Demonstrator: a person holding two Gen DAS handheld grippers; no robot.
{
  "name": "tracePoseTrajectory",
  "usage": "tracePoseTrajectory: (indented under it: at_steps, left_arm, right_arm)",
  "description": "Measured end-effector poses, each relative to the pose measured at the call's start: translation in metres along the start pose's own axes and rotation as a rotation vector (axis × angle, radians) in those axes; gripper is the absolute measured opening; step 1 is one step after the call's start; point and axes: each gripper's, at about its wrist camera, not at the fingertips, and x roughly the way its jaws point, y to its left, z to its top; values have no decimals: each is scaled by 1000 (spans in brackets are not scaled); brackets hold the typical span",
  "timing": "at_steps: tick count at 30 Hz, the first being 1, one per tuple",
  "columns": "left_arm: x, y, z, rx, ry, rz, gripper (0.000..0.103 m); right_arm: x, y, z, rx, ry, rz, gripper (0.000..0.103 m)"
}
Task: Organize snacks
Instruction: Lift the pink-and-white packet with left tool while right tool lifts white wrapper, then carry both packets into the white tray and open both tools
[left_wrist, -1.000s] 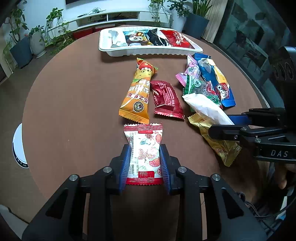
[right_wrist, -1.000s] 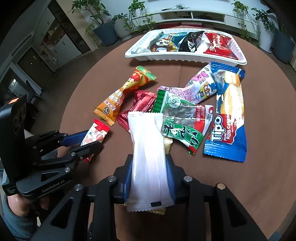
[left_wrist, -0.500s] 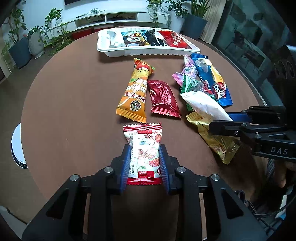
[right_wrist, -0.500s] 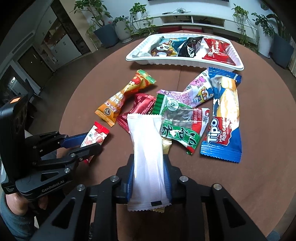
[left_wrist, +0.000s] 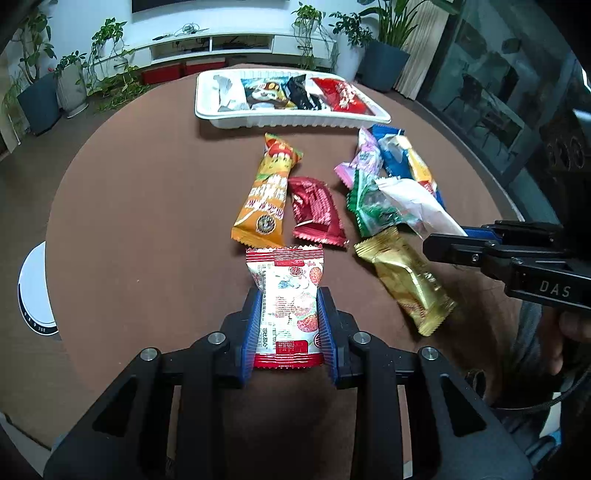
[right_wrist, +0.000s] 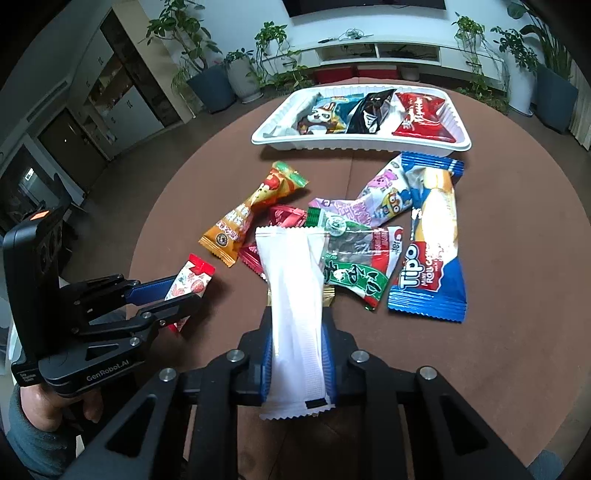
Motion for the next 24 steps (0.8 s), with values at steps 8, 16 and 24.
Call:
tracePoseTrajectory:
  at_steps: [8, 16, 24]
  left_arm:
    - [-16, 1, 15, -32, -41, -55, 27]
    - [-29, 16, 54, -61, -100, -91, 27]
    - [-32, 33, 133, -55, -165, -78, 27]
  right_arm:
    - [-14, -13, 4, 42, -31, 30, 23]
    - [-37, -51, 25, 124, -89, 24, 23]
    - [-67, -81, 78, 148, -177, -14, 23]
